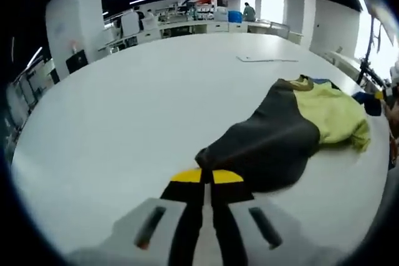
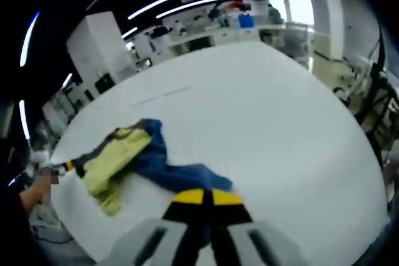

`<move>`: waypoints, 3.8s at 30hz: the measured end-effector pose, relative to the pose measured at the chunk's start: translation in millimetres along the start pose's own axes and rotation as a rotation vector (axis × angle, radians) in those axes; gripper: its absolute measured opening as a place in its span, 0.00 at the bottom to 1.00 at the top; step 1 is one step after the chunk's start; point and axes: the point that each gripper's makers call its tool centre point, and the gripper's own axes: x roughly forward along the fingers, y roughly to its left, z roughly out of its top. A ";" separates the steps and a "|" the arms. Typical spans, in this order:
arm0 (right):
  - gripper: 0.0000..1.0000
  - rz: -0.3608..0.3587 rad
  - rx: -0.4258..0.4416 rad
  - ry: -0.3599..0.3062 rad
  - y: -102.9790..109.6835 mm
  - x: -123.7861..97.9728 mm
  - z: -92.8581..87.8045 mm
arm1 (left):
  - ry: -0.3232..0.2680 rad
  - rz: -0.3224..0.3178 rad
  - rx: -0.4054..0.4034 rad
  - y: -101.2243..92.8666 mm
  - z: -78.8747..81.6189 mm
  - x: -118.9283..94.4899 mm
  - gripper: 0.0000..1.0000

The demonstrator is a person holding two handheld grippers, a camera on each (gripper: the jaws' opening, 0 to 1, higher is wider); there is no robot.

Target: Fold the garment on the visible template until the final outline fits inside the template.

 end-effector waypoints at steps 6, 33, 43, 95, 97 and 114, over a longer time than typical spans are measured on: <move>0.00 -0.048 -0.005 0.031 -19.7 6.0 1.7 | 0.006 0.024 0.050 15.1 4.5 7.3 0.00; 0.00 -0.228 -0.202 0.133 -95.5 26.3 9.3 | 0.010 0.087 0.030 41.6 10.0 13.7 0.01; 0.56 -0.108 -0.213 0.034 -58.8 17.8 19.3 | -0.116 0.016 -0.042 23.3 23.9 -10.2 0.44; 0.67 0.716 -0.779 0.096 310.8 16.3 -72.3 | -0.228 -0.360 0.141 -145.4 -13.3 -134.2 0.97; 0.60 0.726 -0.777 0.075 316.6 14.9 -70.0 | -0.228 -0.369 0.140 -150.6 -13.7 -136.5 0.96; 0.35 0.559 -0.932 0.138 299.0 77.2 -94.8 | -0.218 -0.412 0.150 -170.5 -23.1 -147.2 0.90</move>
